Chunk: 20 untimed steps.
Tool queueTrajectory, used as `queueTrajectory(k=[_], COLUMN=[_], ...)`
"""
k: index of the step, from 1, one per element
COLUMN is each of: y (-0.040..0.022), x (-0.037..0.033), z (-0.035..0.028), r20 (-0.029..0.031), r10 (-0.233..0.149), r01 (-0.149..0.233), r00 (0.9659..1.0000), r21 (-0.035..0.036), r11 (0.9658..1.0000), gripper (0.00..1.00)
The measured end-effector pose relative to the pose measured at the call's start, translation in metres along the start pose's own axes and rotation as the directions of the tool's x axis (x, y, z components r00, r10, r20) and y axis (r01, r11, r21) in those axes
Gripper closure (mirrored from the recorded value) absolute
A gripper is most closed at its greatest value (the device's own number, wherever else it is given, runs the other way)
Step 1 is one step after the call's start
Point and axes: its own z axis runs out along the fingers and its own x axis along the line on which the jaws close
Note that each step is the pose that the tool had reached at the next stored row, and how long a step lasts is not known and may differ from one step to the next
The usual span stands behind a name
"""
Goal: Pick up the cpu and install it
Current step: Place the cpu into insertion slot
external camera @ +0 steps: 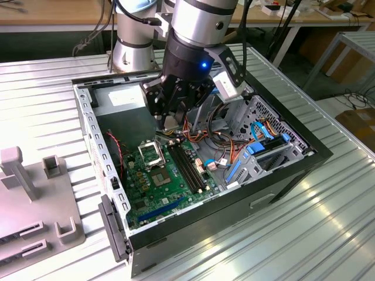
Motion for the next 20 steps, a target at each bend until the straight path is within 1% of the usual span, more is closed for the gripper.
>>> queueTrajectory(k=[9,12,17,20], y=[-0.0029,-0.0043,-0.0073,-0.0086], x=[-0.0003,-0.0004,-0.0008,-0.0009], z=[0.0044,0.0072,0.0139,0.0164], r20=[0.0000,0.0001,0.0001,0.0001], r10=[0.000,0.000,0.000,0.000], r01=[0.000,0.000,0.000,0.000], r00=[1.0000,1.0000,1.0000,1.0000], r21=[0.0000,-0.0002,0.0000,-0.0002], r11=[1.0000,1.0000,1.0000,1.0000], gripper=[0.53,0.53,0.53,0.53])
